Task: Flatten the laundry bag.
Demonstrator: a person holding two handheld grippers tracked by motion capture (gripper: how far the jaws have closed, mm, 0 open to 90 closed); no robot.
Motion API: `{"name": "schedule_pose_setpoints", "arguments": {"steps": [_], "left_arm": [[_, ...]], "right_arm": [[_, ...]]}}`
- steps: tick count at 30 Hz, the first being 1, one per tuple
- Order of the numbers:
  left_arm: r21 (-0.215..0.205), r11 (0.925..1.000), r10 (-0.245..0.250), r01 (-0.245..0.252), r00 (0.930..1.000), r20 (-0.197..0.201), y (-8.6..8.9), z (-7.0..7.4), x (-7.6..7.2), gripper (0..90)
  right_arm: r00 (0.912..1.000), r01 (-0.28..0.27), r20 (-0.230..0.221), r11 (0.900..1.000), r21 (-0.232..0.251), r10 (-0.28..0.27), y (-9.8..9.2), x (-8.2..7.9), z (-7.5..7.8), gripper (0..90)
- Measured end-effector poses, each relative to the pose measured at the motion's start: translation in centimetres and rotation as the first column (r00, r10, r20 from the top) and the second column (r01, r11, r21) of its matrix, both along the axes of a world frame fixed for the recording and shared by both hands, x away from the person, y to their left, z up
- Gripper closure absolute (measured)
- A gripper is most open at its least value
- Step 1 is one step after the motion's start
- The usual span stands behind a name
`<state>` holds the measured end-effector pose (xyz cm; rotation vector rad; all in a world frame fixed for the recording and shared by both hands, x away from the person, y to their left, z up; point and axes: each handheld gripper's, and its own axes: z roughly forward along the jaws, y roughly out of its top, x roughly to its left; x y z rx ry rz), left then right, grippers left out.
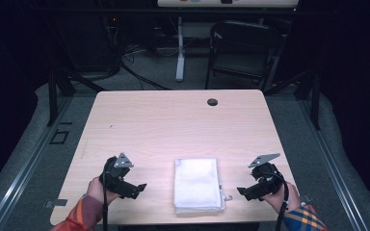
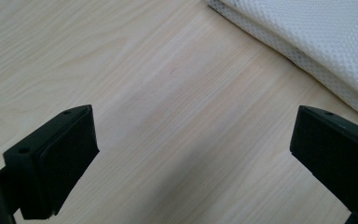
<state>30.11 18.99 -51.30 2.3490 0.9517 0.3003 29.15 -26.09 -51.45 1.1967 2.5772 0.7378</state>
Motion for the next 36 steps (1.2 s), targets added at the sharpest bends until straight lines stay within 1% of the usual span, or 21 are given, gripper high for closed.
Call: {"name": "schedule_pose_setpoints", "arguments": {"steps": [1,2,3,4,6,7,8,10,13,14,15,18,20,21,22,23,25,32,33,35,36], "left_arm": [[0.003,1.0,-0.009,0.009,1.0,-0.005,-0.1,0.0,0.0,0.7],[0.007,0.9999,-0.011,0.011,0.9999,0.0,-0.2,-0.1,0.0,0.7],[-0.004,0.9998,-0.022,0.022,0.9998,-0.004,-0.3,0.0,-0.1,0.7],[-0.004,0.9998,-0.018,0.018,0.9998,0.005,-0.5,0.0,-0.2,0.8],[-0.009,0.9994,-0.033,0.033,0.9995,0.002,-0.6,0.1,-0.3,1.0],[-0.023,0.9991,-0.037,0.037,0.9993,0.001,-0.8,0.1,-0.5,1.1],[-0.023,0.9991,-0.037,0.037,0.9993,0.001,-0.8,0.1,-0.5,1.5],[-0.022,0.9983,-0.054,0.054,0.9984,0.017,-1.2,0.3,-0.6,2.2],[-0.023,0.9964,-0.081,0.081,0.9966,0.019,-1.7,0.4,-0.8,3.0],[-0.019,0.9961,-0.085,0.086,0.9961,0.024,-1.9,0.3,-0.8,3.4],[-0.021,0.9952,-0.095,0.095,0.9953,0.018,-2.1,0.4,-0.9,3.8],[-0.025,0.9937,-0.109,0.109,0.9938,0.022,-2.5,0.3,-0.9,4.3],[-0.027,0.9918,-0.124,0.125,0.992,0.023,-2.8,0.3,-1.0,5.2],[-0.034,0.9909,-0.13,0.13,0.9913,0.021,-3.0,0.3,-1.0,6.2],[-0.049,0.9894,-0.136,0.136,0.9907,0.009,-3.1,0.3,-1.0,6.2],[-0.056,0.9888,-0.138,0.138,0.9904,0.007,-3.3,0.3,-1.0,6.7],[-0.059,0.9867,-0.151,0.151,0.9885,0.014,-3.7,0.3,-1.0,8.0],[-0.067,0.9803,-0.184,0.186,0.9822,0.038,-5.0,0.5,-1.4,9.5],[-0.061,0.9785,-0.195,0.197,0.9801,0.038,-5.1,0.5,-1.5,10.1],[-0.054,0.9763,-0.208,0.21,0.9775,0.036,-5.6,0.5,-1.6,11.2],[-0.056,0.9751,-0.213,0.215,0.9763,0.038,-5.8,0.5,-1.6,11.5]], "right_arm": [[1.0,-0.002,-0.002,1.0,0.003,0.002,0.1,0.0,0.0,4.8],[1.0,0.0,-0.002,1.0,0.001,0.0,0.1,0.0,0.0,4.9],[1.0,0.0,-0.002,1.0,0.001,0.0,0.1,0.0,0.0,4.9],[1.0,-0.006,0.004,1.0,-0.003,0.006,0.2,0.0,0.1,5.3],[0.9998,-0.015,0.014,1.0,-0.01,0.015,0.5,0.1,0.2,6.4],[0.9999,-0.013,0.009,1.0,-0.003,0.013,0.6,0.2,0.2,6.5],[0.9999,-0.013,0.009,1.0,-0.003,0.013,0.6,0.2,0.2,6.5],[0.9997,-0.023,-0.004,1.0,0.002,0.023,0.8,0.3,-0.1,6.8],[0.9998,-0.022,0.002,1.0,0.0,0.022,0.9,0.3,-0.1,8.1],[0.9997,-0.025,0.002,1.0,-0.013,0.025,0.8,0.4,-0.1,8.2],[0.9996,-0.028,-0.006,1.0,-0.013,0.028,0.9,0.4,-0.1,8.3],[0.9994,-0.032,-0.014,0.999,0.002,0.032,1.0,0.4,-0.2,9.1],[0.9994,-0.03,-0.014,0.999,-0.009,0.03,1.1,0.5,-0.2,9.2],[0.999,-0.038,-0.025,0.999,0.001,0.038,1.2,0.5,-0.3,10.7],[0.999,-0.038,-0.025,0.999,0.001,0.038,1.2,0.5,-0.3,10.7],[0.9987,-0.041,-0.029,0.999,0.01,0.041,1.2,0.6,-0.4,11.1],[0.9987,-0.036,-0.037,0.999,0.008,0.036,1.4,0.6,-0.4,11.3],[0.9986,-0.04,-0.036,0.999,0.002,0.04,1.6,0.7,-0.4,12.0],[0.9986,-0.038,-0.036,0.999,0.002,0.038,1.6,0.7,-0.4,12.3],[0.9984,-0.029,-0.047,0.999,0.023,0.03,1.6,0.7,-0.4,12.4],[0.9984,-0.029,-0.047,0.999,0.022,0.03,1.6,0.7,-0.4,12.5]]}}
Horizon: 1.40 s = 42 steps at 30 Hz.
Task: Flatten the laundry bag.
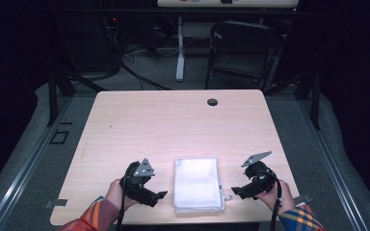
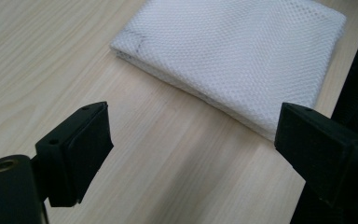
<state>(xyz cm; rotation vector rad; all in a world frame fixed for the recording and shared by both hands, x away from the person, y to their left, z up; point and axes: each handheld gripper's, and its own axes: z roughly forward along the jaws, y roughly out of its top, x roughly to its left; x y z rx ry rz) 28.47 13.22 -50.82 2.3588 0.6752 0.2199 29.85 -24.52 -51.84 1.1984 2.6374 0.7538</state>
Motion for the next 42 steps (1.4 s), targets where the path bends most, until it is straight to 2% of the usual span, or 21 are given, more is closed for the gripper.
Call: {"name": "schedule_pose_setpoints", "arguments": {"steps": [1,9,12,14,17,21,25,33,34,35,36,37,42], "left_arm": [[0.001,1.0,-0.007,0.007,1.0,0.002,-0.2,0.0,0.0,11.8],[0.002,0.9991,-0.042,0.042,0.9991,-0.004,-1.7,-0.1,-0.4,11.8],[0.005,0.9971,-0.075,0.075,0.9971,-0.009,-2.7,-0.2,-0.6,11.6],[0.027,0.9927,-0.118,0.118,0.9929,-0.015,-3.6,-0.4,-0.9,11.1],[0.041,0.9876,-0.151,0.152,0.9883,-0.023,-4.7,-0.7,-1.1,11.0],[0.059,0.9827,-0.174,0.175,0.9844,-0.024,-5.8,-1.1,-1.3,13.1],[0.073,0.9758,-0.204,0.206,0.9783,-0.036,-6.7,-1.6,-1.4,15.7],[0.125,0.9572,-0.255,0.261,0.965,-0.06,-8.1,-2.7,-1.6,26.6],[0.123,0.9585,-0.251,0.257,0.966,-0.061,-8.1,-2.8,-1.6,29.0],[0.134,0.9552,-0.258,0.264,0.9643,-0.062,-8.2,-2.9,-1.6,29.0],[0.131,0.9563,-0.255,0.261,0.9648,-0.065,-8.3,-3.1,-1.6,30.1],[0.145,0.9528,-0.26,0.267,0.9635,-0.064,-8.4,-3.1,-1.6,31.1],[0.147,0.9528,-0.259,0.265,0.964,-0.06,-8.7,-3.4,-1.7,31.2]], "right_arm": [[1.0,0.001,0.005,1.0,-0.011,0.0,0.0,0.0,0.0,12.6],[1.0,-0.006,-0.004,1.0,-0.001,0.006,0.2,-0.1,0.0,12.7],[1.0,-0.006,-0.003,1.0,-0.005,0.006,0.3,-0.1,0.0,12.7],[0.9999,-0.01,-0.008,1.0,-0.002,0.01,0.3,-0.2,0.1,12.8],[0.9999,-0.009,-0.006,1.0,0.0,0.009,0.3,-0.2,0.0,12.8],[0.9998,-0.011,-0.019,1.0,0.005,0.011,0.3,-0.2,-0.1,12.4],[0.9998,-0.011,-0.014,1.0,-0.006,0.011,0.4,-0.2,-0.2,12.4],[0.9994,-0.019,-0.03,1.0,-0.001,0.019,0.5,-0.2,-0.4,12.7],[0.9997,-0.004,-0.022,1.0,0.015,0.005,0.6,-0.3,-0.5,12.7],[0.9993,-0.02,-0.032,1.0,-0.007,0.02,0.5,-0.2,-0.4,12.7],[0.9991,-0.024,-0.035,1.0,-0.01,0.024,0.5,-0.2,-0.4,12.7],[0.9992,-0.023,-0.034,1.0,-0.012,0.022,0.5,-0.2,-0.4,12.7],[0.9991,-0.022,-0.037,1.0,-0.008,0.022,0.6,-0.2,-0.5,12.7]]}}
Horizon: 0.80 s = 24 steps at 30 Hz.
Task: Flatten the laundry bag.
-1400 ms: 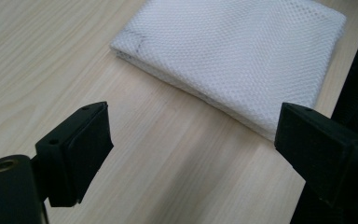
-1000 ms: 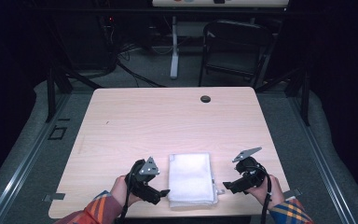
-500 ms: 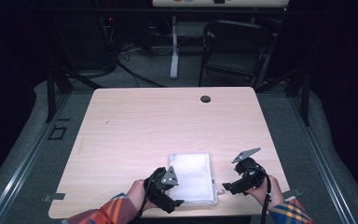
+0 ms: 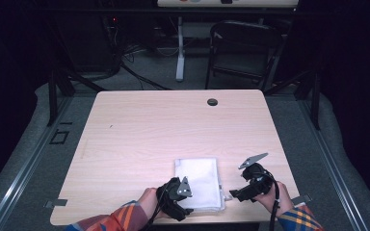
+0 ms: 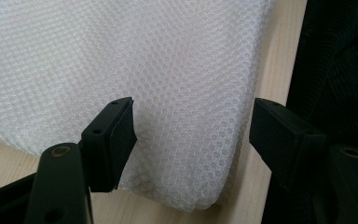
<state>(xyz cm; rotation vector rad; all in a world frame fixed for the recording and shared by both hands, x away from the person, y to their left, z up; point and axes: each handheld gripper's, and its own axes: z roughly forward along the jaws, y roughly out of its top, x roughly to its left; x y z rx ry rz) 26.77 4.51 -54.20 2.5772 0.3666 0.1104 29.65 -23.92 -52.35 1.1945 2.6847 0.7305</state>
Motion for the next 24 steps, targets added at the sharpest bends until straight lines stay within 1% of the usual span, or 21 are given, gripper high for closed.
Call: {"name": "schedule_pose_setpoints", "arguments": {"steps": [2,3,4,6,7,8,9,11,13,15,16,17,18,20,22,24], "left_arm": [[0.01,0.9999,0.001,-0.001,1.0,0.003,-0.1,-0.2,0.0,31.3],[0.013,0.9999,-0.001,0.001,1.0,0.004,-0.2,-0.3,0.0,32.1],[0.029,0.9995,-0.011,0.01,0.9999,0.008,-0.2,-0.3,0.1,32.9],[0.045,0.999,-0.007,0.006,0.9999,0.012,-0.4,-0.6,0.0,34.2],[0.053,0.9986,-0.011,0.011,0.9998,0.016,-0.4,-0.7,0.0,35.5],[0.059,0.9982,-0.014,0.013,0.9998,0.015,-0.5,-0.9,0.0,35.8],[0.065,0.9978,-0.014,0.013,0.9998,0.016,-0.6,-1.0,-0.1,35.9],[0.085,0.9961,-0.024,0.021,0.9992,0.033,-0.8,-1.2,-0.2,38.7],[0.084,0.9963,-0.018,0.015,0.9993,0.033,-0.8,-1.2,-0.1,39.8],[0.07,0.9975,-0.011,0.009,0.9997,0.022,-0.6,-1.2,0.0,43.4],[0.067,0.9977,-0.01,0.009,0.9996,0.025,-0.6,-1.2,0.1,48.3],[0.062,0.998,-0.01,0.008,0.9998,0.02,-0.5,-1.1,0.3,48.3],[0.058,0.9983,-0.01,0.009,0.9998,0.014,-0.4,-1.1,0.3,51.4],[0.061,0.9981,-0.012,0.011,0.9997,0.022,-0.5,-1.1,0.3,52.8],[0.061,0.998,-0.017,0.015,0.9996,0.025,-0.4,-1.0,0.3,54.7],[0.059,0.9982,-0.01,0.009,0.9997,0.023,-0.4,-1.0,0.3,57.3]], "right_arm": [[1.0,-0.001,-0.001,1.0,-0.001,0.001,0.0,0.0,0.0,12.8],[1.0,0.001,-0.005,1.0,0.011,-0.001,0.1,0.0,-0.1,12.8],[1.0,0.005,0.0,1.0,0.01,-0.005,0.1,-0.1,-0.1,12.8],[1.0,-0.002,-0.008,1.0,0.005,0.002,0.1,0.0,-0.1,12.8],[1.0,-0.002,-0.009,1.0,0.011,0.002,0.1,0.0,-0.2,12.8],[1.0,-0.005,-0.007,1.0,-0.005,0.005,0.1,0.0,-0.1,12.7],[1.0,-0.005,-0.008,1.0,-0.003,0.005,0.1,0.0,-0.2,12.7],[0.9998,-0.011,-0.016,1.0,-0.008,0.011,0.1,0.0,-0.2,12.8],[0.9998,-0.011,-0.018,1.0,-0.008,0.011,0.1,0.0,-0.2,12.8],[0.9997,-0.014,-0.019,1.0,-0.013,0.014,0.1,0.0,-0.3,12.8],[0.9998,-0.01,-0.019,1.0,-0.006,0.01,0.2,0.0,-0.3,12.8],[0.9998,-0.01,-0.019,1.0,-0.006,0.01,0.2,0.0,-0.3,12.8],[0.9998,-0.011,-0.018,1.0,-0.012,0.011,0.1,0.0,-0.3,12.8],[0.9997,-0.014,-0.021,1.0,-0.015,0.014,0.1,0.1,-0.3,12.8],[0.9997,-0.016,-0.021,1.0,-0.016,0.015,0.2,0.0,-0.3,12.8],[0.9996,-0.015,-0.024,1.0,-0.009,0.015,0.2,0.0,-0.4,12.9]]}}
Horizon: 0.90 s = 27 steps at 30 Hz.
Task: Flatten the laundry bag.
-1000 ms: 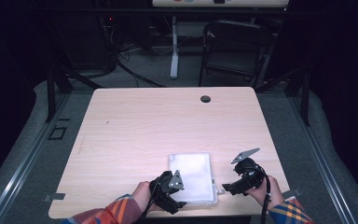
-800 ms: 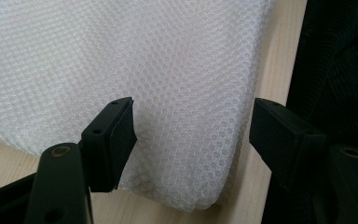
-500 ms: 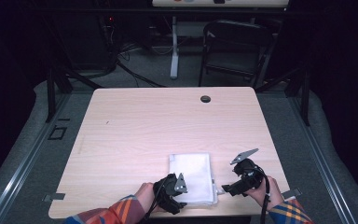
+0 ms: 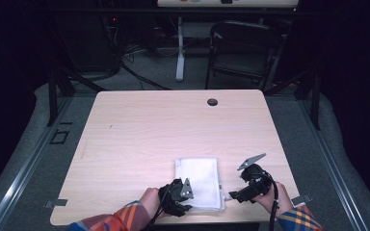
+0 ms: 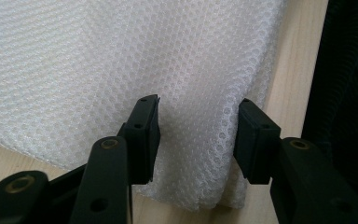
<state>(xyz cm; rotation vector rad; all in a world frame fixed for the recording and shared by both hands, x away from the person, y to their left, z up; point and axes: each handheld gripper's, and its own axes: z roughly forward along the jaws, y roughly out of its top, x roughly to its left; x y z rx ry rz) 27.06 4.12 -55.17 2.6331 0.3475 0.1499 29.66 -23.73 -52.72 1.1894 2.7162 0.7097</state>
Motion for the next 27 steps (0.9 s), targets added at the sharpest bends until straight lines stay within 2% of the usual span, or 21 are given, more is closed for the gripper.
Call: {"name": "schedule_pose_setpoints", "arguments": {"steps": [5,9,11,15,16,17,18,20,21,22,23,25,27], "left_arm": [[-0.01,0.9999,0.01,-0.01,0.9999,0.002,0.2,0.1,0.2,64.3],[-0.019,0.9995,0.027,-0.027,0.9996,-0.004,0.3,0.2,0.5,72.5],[-0.023,0.9992,0.032,-0.032,0.9995,-0.002,0.3,0.2,0.6,74.2],[-0.035,0.9982,0.049,-0.049,0.9987,-0.012,0.5,0.4,0.9,78.4],[-0.038,0.9978,0.053,-0.054,0.9985,-0.012,0.5,0.4,1.0,79.3],[-0.044,0.9973,0.058,-0.059,0.9982,-0.012,0.6,0.5,1.0,80.5],[-0.051,0.9966,0.064,-0.065,0.9978,-0.018,0.7,0.6,1.1,80.5],[-0.072,0.9938,0.082,-0.084,0.9962,-0.03,0.8,0.7,1.3,81.4],[-0.081,0.9924,0.09,-0.093,0.9953,-0.037,0.9,0.8,1.4,81.7],[-0.086,0.9912,0.097,-0.101,0.9943,-0.043,1.0,0.9,1.5,82.1],[-0.09,0.9907,0.098,-0.102,0.9939,-0.051,1.1,1.0,1.6,82.1],[-0.095,0.9888,0.11,-0.115,0.9924,-0.055,1.2,1.1,1.7,82.3],[-0.102,0.987,0.118,-0.124,0.9911,-0.062,1.3,1.1,1.8,82.5]], "right_arm": [[1.0,0.002,-0.001,1.0,0.002,-0.002,0.1,0.0,-0.1,13.3],[1.0,-0.004,-0.005,1.0,-0.018,0.004,0.1,0.0,0.0,15.2],[0.9999,-0.009,-0.008,1.0,-0.01,0.009,0.2,-0.1,-0.1,20.8],[0.9996,-0.022,-0.016,0.999,-0.025,0.022,0.4,-0.1,-0.2,29.0],[0.9998,-0.017,-0.011,1.0,-0.019,0.017,0.5,-0.2,-0.2,31.9],[0.9994,-0.03,-0.016,0.999,-0.012,0.029,0.6,-0.2,-0.1,39.0],[0.9994,-0.03,-0.016,0.999,-0.012,0.029,0.6,-0.2,-0.1,39.0],[0.9991,-0.038,-0.019,0.999,-0.006,0.038,0.7,-0.4,0.0,46.2],[0.9987,-0.048,-0.015,0.999,-0.006,0.048,0.8,-0.4,0.0,51.6],[0.9979,-0.061,-0.02,0.998,0.006,0.061,1.0,-0.6,0.0,64.1],[0.9979,-0.061,-0.02,0.998,0.006,0.061,1.0,-0.6,0.0,64.1],[0.9968,-0.077,-0.019,0.997,0.026,0.077,1.4,-0.7,0.1,76.6],[0.9924,-0.122,-0.016,0.992,0.034,0.122,2.0,-1.0,0.1,83.9]]}}
